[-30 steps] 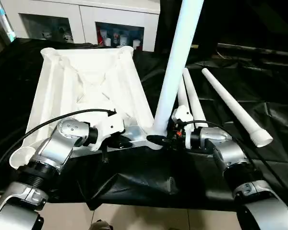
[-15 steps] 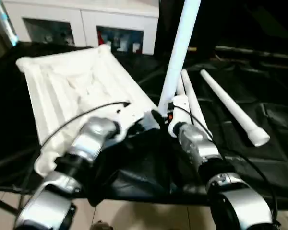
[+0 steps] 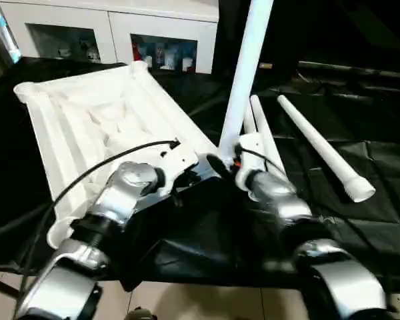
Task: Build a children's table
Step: Rotate leg to tighten
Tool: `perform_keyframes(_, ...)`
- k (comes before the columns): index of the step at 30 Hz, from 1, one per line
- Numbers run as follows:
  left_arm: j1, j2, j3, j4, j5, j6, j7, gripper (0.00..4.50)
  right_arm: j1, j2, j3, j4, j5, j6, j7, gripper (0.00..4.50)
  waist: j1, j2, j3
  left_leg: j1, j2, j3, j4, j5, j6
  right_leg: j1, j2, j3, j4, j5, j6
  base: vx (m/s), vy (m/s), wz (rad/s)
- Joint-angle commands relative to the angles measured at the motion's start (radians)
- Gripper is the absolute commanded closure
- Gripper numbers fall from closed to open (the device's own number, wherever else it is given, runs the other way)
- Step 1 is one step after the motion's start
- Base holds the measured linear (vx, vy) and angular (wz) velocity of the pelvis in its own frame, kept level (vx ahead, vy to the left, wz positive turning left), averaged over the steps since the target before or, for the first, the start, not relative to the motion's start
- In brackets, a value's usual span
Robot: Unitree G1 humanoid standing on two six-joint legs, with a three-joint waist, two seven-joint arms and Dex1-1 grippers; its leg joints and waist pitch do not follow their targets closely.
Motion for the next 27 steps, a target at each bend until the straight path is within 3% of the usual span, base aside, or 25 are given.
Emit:
perform_keyframes(1, 0.035, 0.016, -0.046, -0.006, -0.012, -0.044, -0.097, 4.50, 0.021, -0.022, 0.067, -0.073, -0.001, 0.004, 0.164, 0.84, 0.005, 0.014, -0.060, 0.004, 0.032, -0.007, -0.061, -0.118, 0.049, 0.049, -0.085, 0.052, -0.063, 0.065, -0.232, 0.000, 0.000, 0.00)
perform_keyframes(2, 0.049, 0.055, -0.056, -0.031, -0.028, -0.061, -0.172, 4.50, 0.048, -0.076, 0.106, -0.130, -0.003, 0.014, 0.285, 0.84, 0.004, 0.014, -0.060, 0.004, 0.034, -0.006, -0.060, -0.117, 0.055, 0.049, -0.085, 0.052, -0.062, 0.074, -0.235, 0.000, 0.000, 0.00)
perform_keyframes(3, 0.049, 0.055, -0.056, -0.031, -0.028, -0.061, -0.172, 4.50, 0.048, -0.076, 0.106, -0.130, -0.003, 0.014, 0.285, 0.84, 0.006, 0.011, -0.061, 0.002, 0.033, -0.006, -0.057, -0.104, 0.068, 0.053, -0.084, 0.051, -0.059, 0.099, -0.236, 0.000, 0.000, 0.00)
perform_keyframes(5, 0.054, 0.075, -0.061, -0.038, -0.035, -0.073, -0.209, 4.50, 0.058, -0.101, 0.119, -0.154, -0.002, 0.024, 0.339, 0.84, 0.005, 0.013, -0.060, 0.004, 0.035, -0.005, -0.058, -0.098, 0.076, 0.048, -0.083, 0.049, -0.058, 0.107, -0.247, 0.000, 0.000, 0.00)
perform_keyframes(9, 0.067, 0.138, -0.058, -0.055, -0.054, -0.099, -0.302, 4.50, 0.067, -0.156, 0.133, -0.189, -0.005, 0.040, 0.431, 0.84, 0.012, 0.013, -0.056, 0.007, 0.041, -0.004, -0.062, -0.140, 0.054, 0.047, -0.086, 0.049, -0.064, 0.012, -0.246, 0.000, 0.000, 0.00)
perform_keyframes(12, 0.068, 0.147, -0.052, -0.055, -0.058, -0.104, -0.311, 4.50, 0.063, -0.156, 0.124, -0.187, 0.001, 0.046, 0.433, 0.84, 0.014, 0.013, -0.057, 0.010, 0.040, -0.003, -0.063, -0.139, 0.041, 0.044, -0.086, 0.050, -0.063, 0.012, -0.250, 0.000, 0.000, 0.00)
perform_keyframes(18, 0.073, 0.163, -0.046, -0.052, -0.060, -0.115, -0.326, 4.50, 0.073, -0.159, 0.128, -0.225, 0.029, 0.091, 0.469, 0.84, 0.021, 0.008, -0.058, 0.008, 0.038, -0.003, -0.060, -0.109, 0.048, 0.047, -0.085, 0.050, -0.058, 0.047, -0.244, 0.000, 0.000, 0.00)
perform_keyframes(27, 0.074, 0.151, -0.041, -0.040, -0.050, -0.119, -0.292, 4.50, 0.093, -0.137, 0.125, -0.236, 0.034, 0.126, 0.455, 1.68, 0.023, 0.005, -0.059, 0.008, 0.037, -0.003, -0.060, -0.100, 0.045, 0.046, -0.086, 0.050, -0.059, 0.031, -0.235, 0.000, 0.000, 0.00)
